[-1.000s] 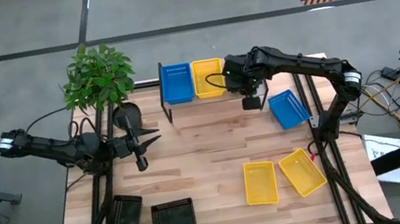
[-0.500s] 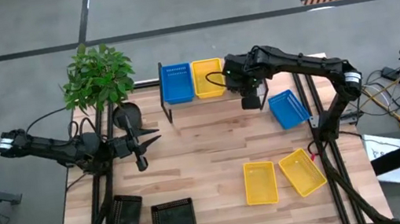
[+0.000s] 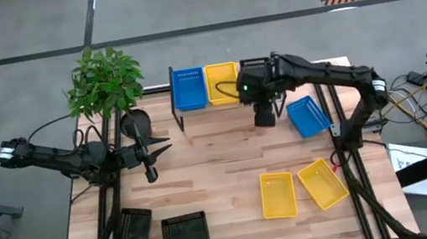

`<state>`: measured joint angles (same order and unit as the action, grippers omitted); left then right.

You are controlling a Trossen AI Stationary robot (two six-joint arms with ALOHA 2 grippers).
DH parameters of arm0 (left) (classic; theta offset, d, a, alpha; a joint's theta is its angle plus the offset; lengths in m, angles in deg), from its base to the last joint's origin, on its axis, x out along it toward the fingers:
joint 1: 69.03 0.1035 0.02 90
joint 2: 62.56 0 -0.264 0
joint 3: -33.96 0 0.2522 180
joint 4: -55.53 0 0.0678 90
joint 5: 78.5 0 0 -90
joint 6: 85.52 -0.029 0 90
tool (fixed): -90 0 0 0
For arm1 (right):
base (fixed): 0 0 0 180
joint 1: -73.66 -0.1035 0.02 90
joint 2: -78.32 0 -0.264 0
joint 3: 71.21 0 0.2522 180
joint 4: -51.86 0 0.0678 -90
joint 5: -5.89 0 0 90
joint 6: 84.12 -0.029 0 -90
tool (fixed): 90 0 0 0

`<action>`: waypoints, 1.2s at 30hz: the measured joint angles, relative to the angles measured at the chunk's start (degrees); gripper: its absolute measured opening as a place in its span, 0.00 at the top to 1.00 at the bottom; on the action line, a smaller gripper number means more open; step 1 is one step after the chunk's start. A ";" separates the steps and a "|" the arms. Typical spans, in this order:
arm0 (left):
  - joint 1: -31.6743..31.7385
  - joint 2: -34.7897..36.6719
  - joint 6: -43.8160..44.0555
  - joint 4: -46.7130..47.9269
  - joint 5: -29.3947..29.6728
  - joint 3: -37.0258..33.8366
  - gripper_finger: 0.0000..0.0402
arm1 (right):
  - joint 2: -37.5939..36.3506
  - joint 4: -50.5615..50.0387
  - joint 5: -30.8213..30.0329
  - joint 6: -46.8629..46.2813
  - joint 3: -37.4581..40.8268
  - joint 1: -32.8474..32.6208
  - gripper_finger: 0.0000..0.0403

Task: Stack baskets on shelf by color
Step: Stack the left yellow bin on top of the other yellow bin on the shelf

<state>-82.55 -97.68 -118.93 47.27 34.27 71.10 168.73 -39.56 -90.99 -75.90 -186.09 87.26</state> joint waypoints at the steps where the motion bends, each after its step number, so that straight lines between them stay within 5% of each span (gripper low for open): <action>1: 0.00 0.00 0.00 0.02 0.00 0.00 0.84 | 0.00 -0.03 0.44 -1.31 0.00 -1.34 0.72; 16: -0.01 0.00 0.04 0.00 0.00 0.00 0.84 | 0.00 2.43 0.99 -22.88 0.26 -25.12 0.75; 36: -0.01 0.00 0.05 -0.52 0.00 0.15 0.84 | 9.62 6.72 -0.22 -46.77 1.03 -45.59 0.61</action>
<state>-82.56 -97.68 -118.87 46.75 34.27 71.25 178.36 -32.84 -91.21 -122.67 -185.06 41.67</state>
